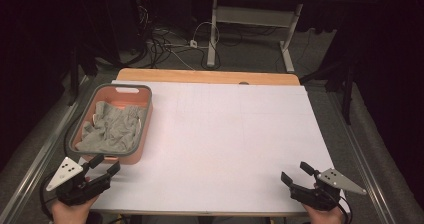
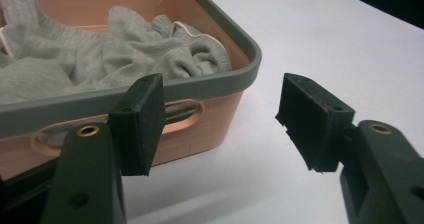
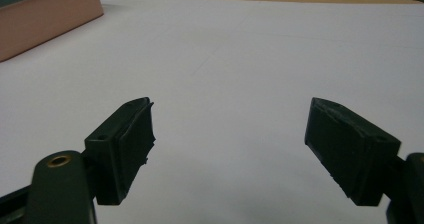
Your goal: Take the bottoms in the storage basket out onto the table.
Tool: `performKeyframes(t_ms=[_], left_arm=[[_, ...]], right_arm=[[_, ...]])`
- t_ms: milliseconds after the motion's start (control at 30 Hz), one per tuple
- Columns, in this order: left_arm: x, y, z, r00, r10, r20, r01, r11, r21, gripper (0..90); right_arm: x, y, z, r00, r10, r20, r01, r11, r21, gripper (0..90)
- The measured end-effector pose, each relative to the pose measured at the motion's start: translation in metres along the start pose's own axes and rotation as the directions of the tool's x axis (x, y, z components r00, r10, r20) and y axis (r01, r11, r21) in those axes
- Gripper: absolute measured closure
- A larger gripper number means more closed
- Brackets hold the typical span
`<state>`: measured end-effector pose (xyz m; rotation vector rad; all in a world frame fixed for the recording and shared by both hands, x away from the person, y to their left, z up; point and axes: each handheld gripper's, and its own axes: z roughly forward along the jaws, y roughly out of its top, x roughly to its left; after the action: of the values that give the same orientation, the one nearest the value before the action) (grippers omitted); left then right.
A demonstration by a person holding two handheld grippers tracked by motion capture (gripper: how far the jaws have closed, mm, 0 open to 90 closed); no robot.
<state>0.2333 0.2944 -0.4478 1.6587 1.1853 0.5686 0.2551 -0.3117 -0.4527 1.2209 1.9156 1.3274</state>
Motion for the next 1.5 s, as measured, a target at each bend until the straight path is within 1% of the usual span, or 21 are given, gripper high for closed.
performKeyframes(t_ms=[67,100,200,267,400,467,600,667,733,800,867,933,1000,1067,1133,1233,1300,1400,1433,1500], left_arm=[[0.000,0.001,-0.001,1.0000,0.003,-0.002,-0.003,1.0000,0.001,34.8],[0.000,0.001,-0.001,0.9999,0.004,0.011,-0.004,1.0000,-0.004,34.7],[-0.001,0.002,-0.001,0.9999,0.010,0.011,-0.010,1.0000,-0.001,34.6],[-0.002,0.003,0.000,0.9998,0.014,0.011,-0.014,0.9998,0.015,34.6],[-0.003,0.003,0.000,0.9997,0.015,0.021,-0.016,0.9998,0.016,34.5],[-0.004,0.005,0.001,0.9993,0.007,0.036,-0.007,0.9999,0.007,34.4],[-0.005,0.006,0.002,0.9993,0.002,0.038,-0.001,1.0000,-0.005,33.2],[-0.004,0.006,0.003,0.9988,-0.010,0.047,0.010,0.9999,-0.008,32.2],[-0.004,0.007,0.003,0.9990,-0.011,0.043,0.012,0.9999,-0.010,32.2],[-0.004,0.007,0.004,0.9991,-0.012,0.042,0.012,0.9999,-0.010,32.2],[-0.006,0.009,0.005,0.9993,-0.003,0.037,0.003,0.9999,-0.013,32.2],[-0.007,0.009,0.005,0.9993,0.000,0.037,0.000,0.9999,-0.012,32.2],[-0.009,0.010,0.008,0.9993,0.013,0.033,-0.013,0.9999,-0.007,31.2],[-0.009,0.011,0.009,0.9993,0.017,0.032,-0.017,0.9998,-0.006,31.2],[-0.009,0.013,0.010,0.9991,0.012,0.041,-0.012,0.9999,-0.009,31.2],[-0.009,0.015,0.014,0.9988,0.011,0.048,-0.011,0.9999,-0.007,31.2],[-0.009,0.016,0.015,0.9987,0.013,0.050,-0.013,0.9999,-0.007,31.3],[-0.011,0.018,0.018,0.9981,0.021,0.057,-0.020,0.9997,-0.010,31.4],[-0.013,0.020,0.020,0.9976,0.032,0.061,-0.031,0.9995,-0.011,31.5],[-0.014,0.021,0.021,0.9973,0.036,0.064,-0.036,0.9993,-0.011,31.5]], right_arm=[[0.000,0.000,0.000,1.0000,0.001,0.000,-0.001,1.000,0.002,20.0],[0.000,0.000,0.001,1.0000,0.000,0.000,0.000,1.000,0.004,19.9],[0.000,0.000,0.001,1.0000,0.001,0.002,-0.001,1.000,0.004,19.7],[0.000,0.000,0.001,1.0000,0.001,0.001,-0.001,1.000,0.004,19.6],[0.000,0.000,0.001,1.0000,-0.001,-0.002,0.001,1.000,0.005,19.7],[0.000,0.000,0.002,1.0000,0.000,-0.004,0.000,1.000,0.007,19.7],[0.000,0.000,0.003,1.0000,-0.002,-0.005,0.002,1.000,0.015,19.7],[0.000,0.000,0.004,0.9999,-0.011,-0.008,0.011,1.000,0.020,19.7],[0.000,0.000,0.004,0.9998,-0.014,-0.012,0.014,1.000,0.025,20.1],[0.001,0.000,0.003,0.9997,-0.020,-0.014,0.020,1.000,0.013,21.1],[0.001,0.000,0.002,0.9995,-0.019,-0.025,0.019,1.000,-0.001,21.2],[0.002,0.000,0.003,0.9992,-0.017,-0.037,0.017,1.000,0.006,20.8],[0.002,0.000,0.004,0.9990,-0.024,-0.039,0.025,1.000,0.012,20.8],[0.002,0.000,0.005,0.9988,-0.025,-0.043,0.026,1.000,0.015,20.8],[0.003,0.000,0.005,0.9984,-0.025,-0.050,0.026,1.000,0.015,20.8],[0.003,0.000,0.007,0.9977,-0.035,-0.057,0.036,0.999,0.018,20.8],[0.003,0.000,0.007,0.9976,-0.033,-0.061,0.034,0.999,0.015,20.8],[0.004,0.000,0.008,0.9972,-0.033,-0.068,0.034,0.999,0.021,20.6],[0.004,0.000,0.008,0.9970,-0.033,-0.070,0.034,0.999,0.021,20.4],[0.004,0.000,0.009,0.9968,-0.031,-0.074,0.033,0.999,0.023,20.4]])
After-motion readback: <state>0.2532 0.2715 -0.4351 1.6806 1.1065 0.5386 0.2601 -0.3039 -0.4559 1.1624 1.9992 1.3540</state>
